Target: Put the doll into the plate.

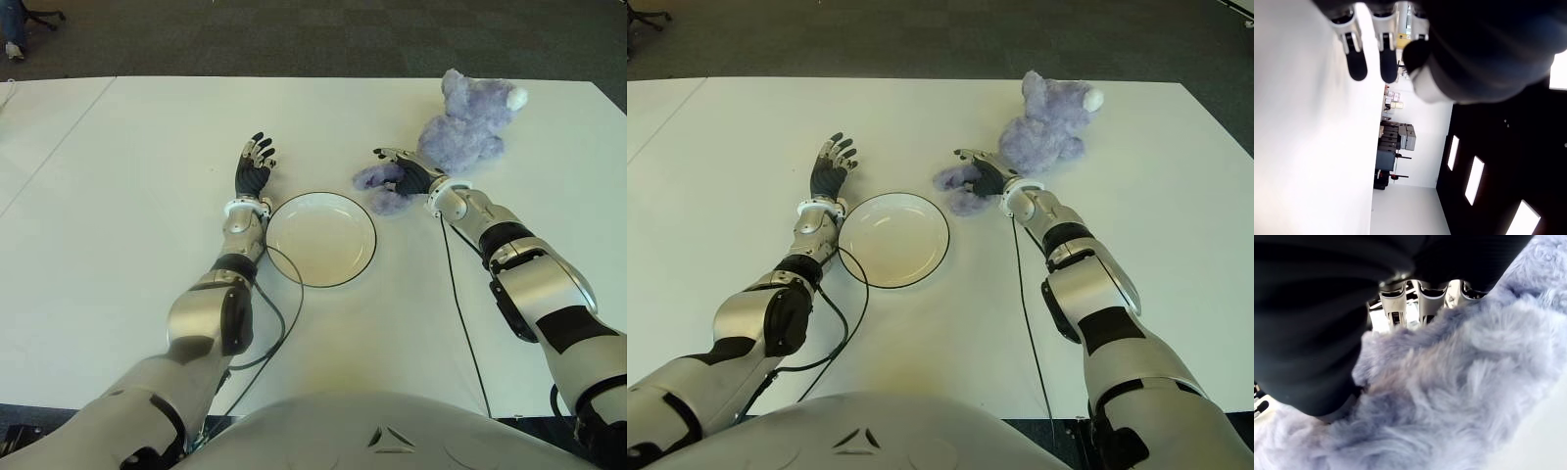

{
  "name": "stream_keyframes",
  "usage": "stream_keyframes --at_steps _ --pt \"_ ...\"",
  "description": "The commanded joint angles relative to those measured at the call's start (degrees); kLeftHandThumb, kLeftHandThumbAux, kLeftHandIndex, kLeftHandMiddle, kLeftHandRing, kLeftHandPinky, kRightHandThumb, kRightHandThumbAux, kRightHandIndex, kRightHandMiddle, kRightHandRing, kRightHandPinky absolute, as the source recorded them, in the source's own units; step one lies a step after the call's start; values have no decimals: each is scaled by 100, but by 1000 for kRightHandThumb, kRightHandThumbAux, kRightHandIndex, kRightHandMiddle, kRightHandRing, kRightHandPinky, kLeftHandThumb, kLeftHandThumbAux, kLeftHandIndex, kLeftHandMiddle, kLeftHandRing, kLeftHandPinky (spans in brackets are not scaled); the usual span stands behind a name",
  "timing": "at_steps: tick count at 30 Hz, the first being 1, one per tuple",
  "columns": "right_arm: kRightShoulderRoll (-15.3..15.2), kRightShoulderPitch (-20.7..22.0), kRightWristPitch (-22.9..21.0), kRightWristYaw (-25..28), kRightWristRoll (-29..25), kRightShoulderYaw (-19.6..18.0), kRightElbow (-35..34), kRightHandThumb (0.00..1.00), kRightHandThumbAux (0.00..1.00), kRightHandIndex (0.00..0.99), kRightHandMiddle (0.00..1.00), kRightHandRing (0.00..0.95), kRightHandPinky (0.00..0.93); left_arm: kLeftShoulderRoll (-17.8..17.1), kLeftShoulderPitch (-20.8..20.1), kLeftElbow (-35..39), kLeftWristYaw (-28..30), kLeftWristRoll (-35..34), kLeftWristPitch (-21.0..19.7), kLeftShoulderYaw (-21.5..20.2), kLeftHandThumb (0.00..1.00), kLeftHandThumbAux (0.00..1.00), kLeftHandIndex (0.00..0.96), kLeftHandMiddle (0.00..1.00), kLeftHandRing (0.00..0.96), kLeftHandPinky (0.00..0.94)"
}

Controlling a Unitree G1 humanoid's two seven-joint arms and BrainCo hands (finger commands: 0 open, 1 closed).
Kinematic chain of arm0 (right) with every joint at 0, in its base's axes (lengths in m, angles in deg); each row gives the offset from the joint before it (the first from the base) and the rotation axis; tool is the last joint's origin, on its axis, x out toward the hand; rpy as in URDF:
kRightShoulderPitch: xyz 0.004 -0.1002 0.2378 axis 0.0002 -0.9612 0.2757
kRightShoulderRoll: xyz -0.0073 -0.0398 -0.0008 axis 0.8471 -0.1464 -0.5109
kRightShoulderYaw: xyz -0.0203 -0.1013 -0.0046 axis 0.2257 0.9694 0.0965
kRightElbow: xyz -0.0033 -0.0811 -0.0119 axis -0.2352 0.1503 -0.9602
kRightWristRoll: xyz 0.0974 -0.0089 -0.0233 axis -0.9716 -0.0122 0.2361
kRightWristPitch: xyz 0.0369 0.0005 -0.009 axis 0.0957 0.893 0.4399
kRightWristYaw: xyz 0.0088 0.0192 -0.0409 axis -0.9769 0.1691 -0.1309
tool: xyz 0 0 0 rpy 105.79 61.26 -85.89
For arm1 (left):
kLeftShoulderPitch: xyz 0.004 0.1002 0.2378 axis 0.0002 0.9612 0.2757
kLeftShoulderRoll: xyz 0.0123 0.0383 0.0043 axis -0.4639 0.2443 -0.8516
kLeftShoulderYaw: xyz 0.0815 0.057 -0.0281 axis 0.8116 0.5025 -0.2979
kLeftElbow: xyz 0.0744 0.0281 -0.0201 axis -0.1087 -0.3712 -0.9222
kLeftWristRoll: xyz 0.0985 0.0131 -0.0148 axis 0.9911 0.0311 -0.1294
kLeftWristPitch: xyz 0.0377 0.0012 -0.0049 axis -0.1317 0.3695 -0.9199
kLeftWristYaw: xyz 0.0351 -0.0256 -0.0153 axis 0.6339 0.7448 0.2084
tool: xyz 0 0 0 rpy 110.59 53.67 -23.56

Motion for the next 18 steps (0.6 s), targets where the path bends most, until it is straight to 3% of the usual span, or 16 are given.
stream_keyframes --at_steps 1,8,13,18 --pt "-38 -366 -122 225 44 73 169 535 771 22 181 254 289 213 695 -523 -99 -48 -714 -24 754 862 124 165 162 221" --pt "-283 -531 106 410 -8 53 127 432 796 2 159 245 289 238 716 -512 -71 -57 -609 -34 741 865 116 173 166 208" --pt "-352 -557 169 556 -46 42 131 355 809 0 134 214 230 253 732 -499 -29 -53 -498 -30 729 871 117 177 169 210" --pt "-583 -578 295 938 -226 -68 136 168 828 0 110 159 165 237 720 -506 -103 19 -582 40 598 877 115 165 164 208"
